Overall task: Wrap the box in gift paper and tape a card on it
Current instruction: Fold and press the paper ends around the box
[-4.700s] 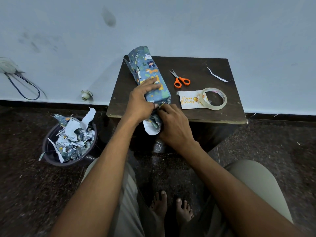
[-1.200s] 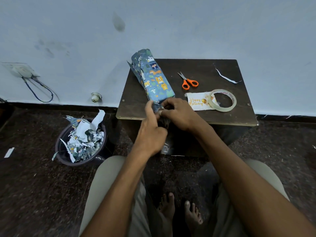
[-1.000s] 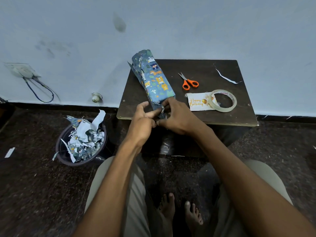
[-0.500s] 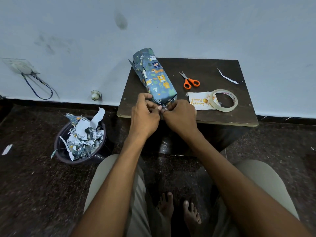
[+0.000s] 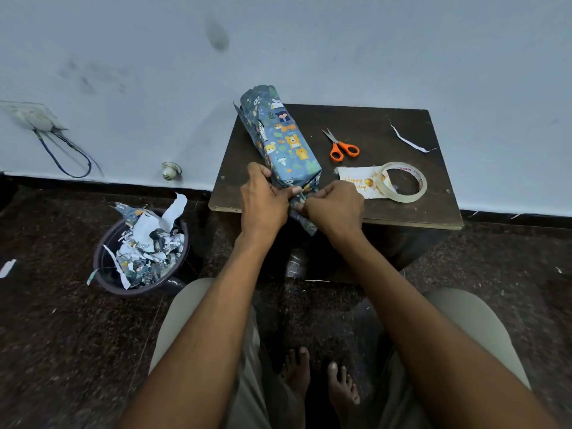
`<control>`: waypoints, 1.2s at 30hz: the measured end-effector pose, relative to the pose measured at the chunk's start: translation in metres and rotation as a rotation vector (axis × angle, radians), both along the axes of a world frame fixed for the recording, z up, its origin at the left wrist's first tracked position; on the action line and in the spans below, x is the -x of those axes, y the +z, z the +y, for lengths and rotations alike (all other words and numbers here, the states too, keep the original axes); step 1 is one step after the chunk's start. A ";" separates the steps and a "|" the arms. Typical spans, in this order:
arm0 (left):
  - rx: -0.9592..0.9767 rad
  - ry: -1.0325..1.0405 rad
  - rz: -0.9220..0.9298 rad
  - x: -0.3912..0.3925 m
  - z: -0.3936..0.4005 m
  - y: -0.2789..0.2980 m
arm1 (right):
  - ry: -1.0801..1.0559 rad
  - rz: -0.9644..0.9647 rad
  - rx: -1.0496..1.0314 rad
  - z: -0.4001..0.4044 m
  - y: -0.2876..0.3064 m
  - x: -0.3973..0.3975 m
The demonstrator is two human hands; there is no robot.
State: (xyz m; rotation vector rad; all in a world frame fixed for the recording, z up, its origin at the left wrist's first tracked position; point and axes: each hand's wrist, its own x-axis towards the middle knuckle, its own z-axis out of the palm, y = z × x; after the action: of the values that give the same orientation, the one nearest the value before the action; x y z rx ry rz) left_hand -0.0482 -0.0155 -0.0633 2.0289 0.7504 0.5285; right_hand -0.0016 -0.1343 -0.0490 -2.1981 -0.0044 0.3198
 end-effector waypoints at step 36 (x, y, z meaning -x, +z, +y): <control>0.105 0.045 0.295 -0.015 0.018 0.012 | 0.650 -0.590 0.404 -0.002 -0.005 0.010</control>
State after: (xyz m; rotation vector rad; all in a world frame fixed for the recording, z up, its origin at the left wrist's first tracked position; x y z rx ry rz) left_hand -0.0334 0.0026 -0.0516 2.0184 0.9803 0.2106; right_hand -0.0112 -0.1362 -0.0540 -2.5637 -1.0720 0.0047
